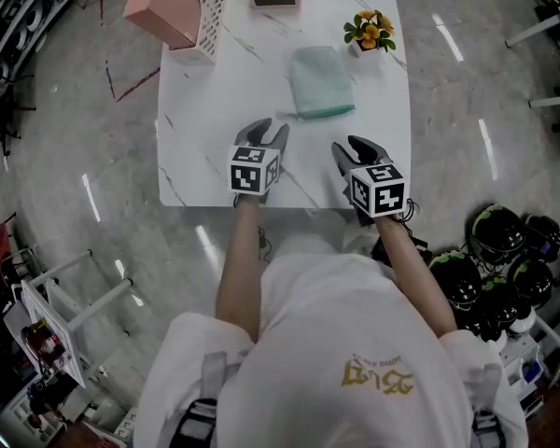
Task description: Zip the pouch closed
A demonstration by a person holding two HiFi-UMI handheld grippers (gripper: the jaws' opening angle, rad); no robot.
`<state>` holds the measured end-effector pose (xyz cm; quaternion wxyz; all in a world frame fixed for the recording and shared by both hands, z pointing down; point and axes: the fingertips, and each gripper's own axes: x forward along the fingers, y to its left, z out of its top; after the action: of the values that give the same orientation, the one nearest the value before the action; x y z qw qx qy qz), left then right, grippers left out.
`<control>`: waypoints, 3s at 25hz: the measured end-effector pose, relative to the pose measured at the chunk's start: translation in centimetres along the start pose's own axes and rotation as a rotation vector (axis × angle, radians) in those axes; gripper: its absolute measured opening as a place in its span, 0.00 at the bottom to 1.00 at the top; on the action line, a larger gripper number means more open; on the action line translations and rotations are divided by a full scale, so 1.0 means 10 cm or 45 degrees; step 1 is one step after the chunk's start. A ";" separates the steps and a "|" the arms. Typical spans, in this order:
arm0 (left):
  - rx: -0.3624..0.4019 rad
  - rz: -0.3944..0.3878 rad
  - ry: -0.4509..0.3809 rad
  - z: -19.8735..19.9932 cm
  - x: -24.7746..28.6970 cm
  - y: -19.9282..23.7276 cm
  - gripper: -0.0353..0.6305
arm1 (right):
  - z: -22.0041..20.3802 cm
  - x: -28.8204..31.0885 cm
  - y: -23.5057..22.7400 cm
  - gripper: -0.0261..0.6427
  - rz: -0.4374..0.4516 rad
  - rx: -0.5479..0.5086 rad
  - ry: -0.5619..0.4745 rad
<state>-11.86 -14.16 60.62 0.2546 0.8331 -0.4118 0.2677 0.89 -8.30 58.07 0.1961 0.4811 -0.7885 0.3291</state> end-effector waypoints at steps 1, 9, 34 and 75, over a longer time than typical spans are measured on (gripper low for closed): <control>0.018 -0.007 0.016 -0.01 0.04 0.02 0.31 | -0.01 0.01 0.00 0.28 -0.004 0.009 0.004; 0.148 -0.093 0.143 -0.12 0.27 0.09 0.34 | -0.01 0.09 0.03 0.28 -0.032 0.043 0.013; 0.516 -0.293 0.238 -0.26 0.56 -0.19 0.21 | -0.16 0.22 0.00 0.28 -0.056 0.007 0.085; 0.464 -0.332 0.201 -0.34 0.48 -0.51 0.19 | -0.22 0.88 -0.09 0.07 -0.303 -0.183 0.202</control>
<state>-5.99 -11.93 65.17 0.1639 0.8878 -0.2246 0.3668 -2.43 -12.61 65.43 0.3292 0.5285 -0.7295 0.2833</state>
